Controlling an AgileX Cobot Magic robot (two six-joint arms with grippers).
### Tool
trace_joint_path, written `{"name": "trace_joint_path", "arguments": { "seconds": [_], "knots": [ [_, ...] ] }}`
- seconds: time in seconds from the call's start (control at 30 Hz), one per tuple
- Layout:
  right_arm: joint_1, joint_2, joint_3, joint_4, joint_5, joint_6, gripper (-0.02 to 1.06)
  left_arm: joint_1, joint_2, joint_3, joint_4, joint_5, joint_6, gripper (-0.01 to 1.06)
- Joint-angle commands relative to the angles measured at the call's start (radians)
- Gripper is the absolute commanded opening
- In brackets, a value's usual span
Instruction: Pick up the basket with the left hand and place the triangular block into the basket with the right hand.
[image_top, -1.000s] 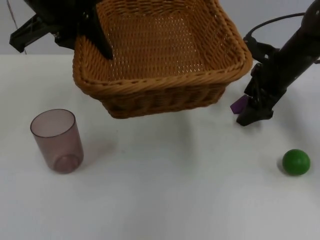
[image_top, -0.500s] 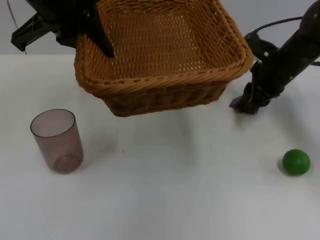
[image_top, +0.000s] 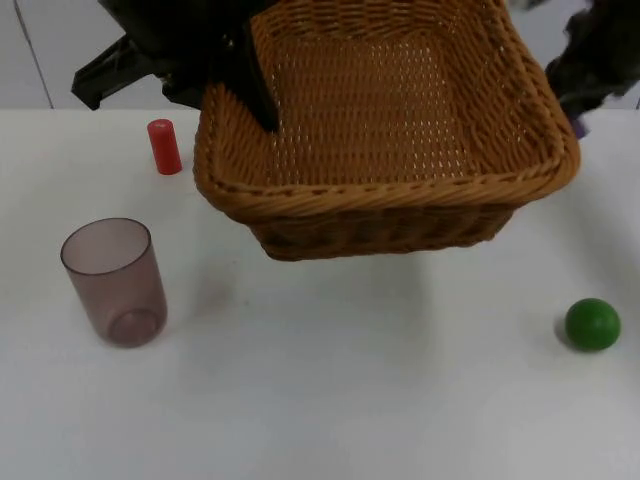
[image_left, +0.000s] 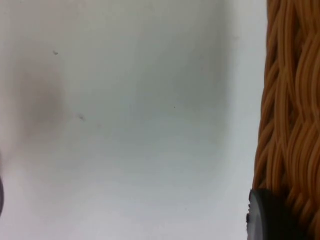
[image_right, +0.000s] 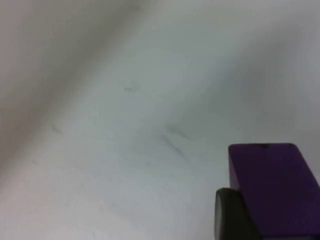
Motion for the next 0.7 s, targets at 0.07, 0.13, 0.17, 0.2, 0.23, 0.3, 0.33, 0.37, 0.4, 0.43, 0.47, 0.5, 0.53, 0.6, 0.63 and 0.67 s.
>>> {"name": "trace_joint_path", "arguments": {
  "seconds": [0.07, 0.13, 0.17, 0.2, 0.23, 0.3, 0.33, 0.37, 0.4, 0.43, 0.47, 0.5, 0.53, 0.6, 0.63, 0.67],
  "knots": [
    [-0.016, -0.159, -0.004, -0.027, 0.073, 0.122, 0.00, -0.008, -0.020, -0.010, -0.021, 0.000, -0.005, 0.00],
    [-0.016, -0.192, -0.004, -0.029, 0.083, 0.156, 0.00, -0.008, -0.020, -0.010, -0.023, 0.000, -0.005, 0.00],
    [-0.016, -0.232, -0.004, -0.029, 0.098, 0.209, 0.00, -0.008, -0.020, -0.010, -0.025, -0.005, -0.005, 0.00],
    [-0.011, -0.269, -0.004, -0.029, 0.115, 0.255, 0.00, -0.008, -0.020, -0.010, -0.030, -0.011, -0.005, 0.00],
    [0.002, -0.321, -0.004, -0.030, 0.146, 0.330, 0.00, -0.008, -0.020, -0.010, -0.035, -0.015, -0.003, 0.00],
    [0.016, -0.345, -0.004, -0.030, 0.168, 0.352, 0.00, -0.010, -0.020, -0.010, -0.038, -0.026, -0.003, 0.00],
    [0.041, -0.372, -0.004, -0.034, 0.191, 0.367, 0.00, -0.018, -0.020, -0.010, -0.038, -0.030, -0.003, 0.00],
    [0.068, -0.396, -0.004, -0.040, 0.213, 0.378, 0.00, -0.020, -0.020, -0.010, -0.038, -0.035, -0.003, 0.00],
    [0.078, -0.407, -0.004, -0.045, 0.219, 0.384, 0.00, -0.027, -0.020, -0.010, -0.038, -0.036, -0.003, 0.00],
    [0.078, -0.407, -0.004, -0.045, 0.219, 0.384, 0.00, -0.027, -0.020, -0.010, -0.038, -0.036, -0.003, 0.00],
    [0.130, -0.434, -0.004, -0.070, 0.229, 0.412, 0.00, -0.042, -0.020, -0.010, -0.038, -0.043, -0.001, 0.00],
    [0.169, -0.451, -0.004, -0.090, 0.229, 0.431, 0.00, -0.049, -0.020, -0.010, -0.038, -0.049, 0.001, 0.00],
    [0.202, -0.465, -0.004, -0.105, 0.229, 0.453, 0.00, -0.058, -0.018, -0.010, -0.038, -0.054, 0.001, 0.00],
    [0.280, -0.478, -0.004, -0.111, 0.215, 0.469, 0.00, -0.075, -0.018, -0.010, -0.040, -0.064, 0.001, 0.00],
    [0.315, -0.481, -0.004, -0.111, 0.205, 0.474, 0.00, -0.080, -0.018, -0.010, -0.040, -0.066, 0.001, 0.00],
    [0.315, -0.481, -0.004, -0.111, 0.205, 0.474, 0.00, -0.080, -0.018, -0.010, -0.040, -0.066, 0.001, 0.00]
  ]
}}
